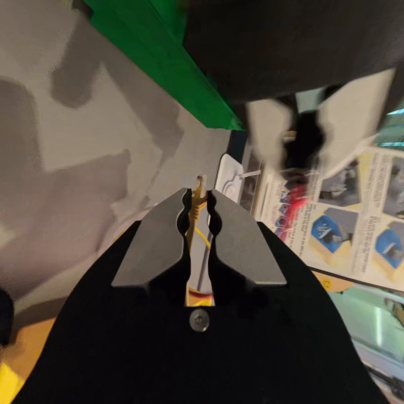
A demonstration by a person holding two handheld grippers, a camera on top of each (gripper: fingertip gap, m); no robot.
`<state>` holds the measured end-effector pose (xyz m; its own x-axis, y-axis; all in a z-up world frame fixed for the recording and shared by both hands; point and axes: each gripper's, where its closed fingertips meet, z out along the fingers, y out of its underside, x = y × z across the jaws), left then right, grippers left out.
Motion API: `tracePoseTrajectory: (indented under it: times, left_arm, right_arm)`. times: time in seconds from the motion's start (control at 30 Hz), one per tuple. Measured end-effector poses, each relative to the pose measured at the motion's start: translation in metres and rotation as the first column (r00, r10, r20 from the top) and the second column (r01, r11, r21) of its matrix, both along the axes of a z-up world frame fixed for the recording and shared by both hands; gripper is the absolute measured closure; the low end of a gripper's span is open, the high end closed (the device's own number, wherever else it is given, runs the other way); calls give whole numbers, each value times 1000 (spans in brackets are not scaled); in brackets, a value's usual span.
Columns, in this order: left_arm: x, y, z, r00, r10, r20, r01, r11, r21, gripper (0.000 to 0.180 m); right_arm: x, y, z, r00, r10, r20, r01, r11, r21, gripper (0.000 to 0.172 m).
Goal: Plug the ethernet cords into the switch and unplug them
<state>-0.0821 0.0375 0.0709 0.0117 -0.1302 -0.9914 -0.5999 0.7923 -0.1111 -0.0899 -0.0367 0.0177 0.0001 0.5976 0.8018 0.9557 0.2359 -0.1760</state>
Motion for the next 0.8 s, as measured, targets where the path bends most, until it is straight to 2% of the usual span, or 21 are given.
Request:
tracePoseTrajectory:
  times: [0.03,0.07,0.1,0.17,0.3,0.4,0.53,0.6,0.7,0.8]
  left_arm:
    - [-14,12,18,996,41,79,-41,999,-3,153]
    - [-25,10,29,991,-4,132,16,996,-86,154]
    - [-33,0,37,983,-83,162,108,982,-153,154]
    - [-50,-2,52,975,-83,205,114,982,-148,154]
    - [-59,-2,64,960,-75,269,124,977,-171,154]
    - [-62,10,64,966,9,260,43,980,-194,154]
    - [-72,36,71,914,184,363,-56,940,-337,154]
    - [-75,38,73,905,184,384,-33,929,-368,154]
    - [-84,45,79,877,238,417,-66,921,-385,154]
    - [-85,47,73,884,255,392,-68,899,-432,154]
  right_arm:
    - [0,10,-7,999,-19,41,17,999,50,157]
    - [3,21,-9,992,-60,108,47,992,117,156]
    - [-3,23,-10,994,-49,102,38,993,112,156]
    - [-22,17,-1,999,24,-22,-22,997,69,157]
    - [-10,5,39,969,30,-244,-13,997,72,157]
    - [13,-7,75,948,23,-317,22,990,138,157]
    - [28,-28,111,958,33,-286,10,989,150,157]
    - [38,-33,129,967,1,-253,39,987,156,157]
    - [51,-41,164,971,-24,-236,68,982,178,157]
    - [63,-49,204,973,-56,-223,108,967,232,157]
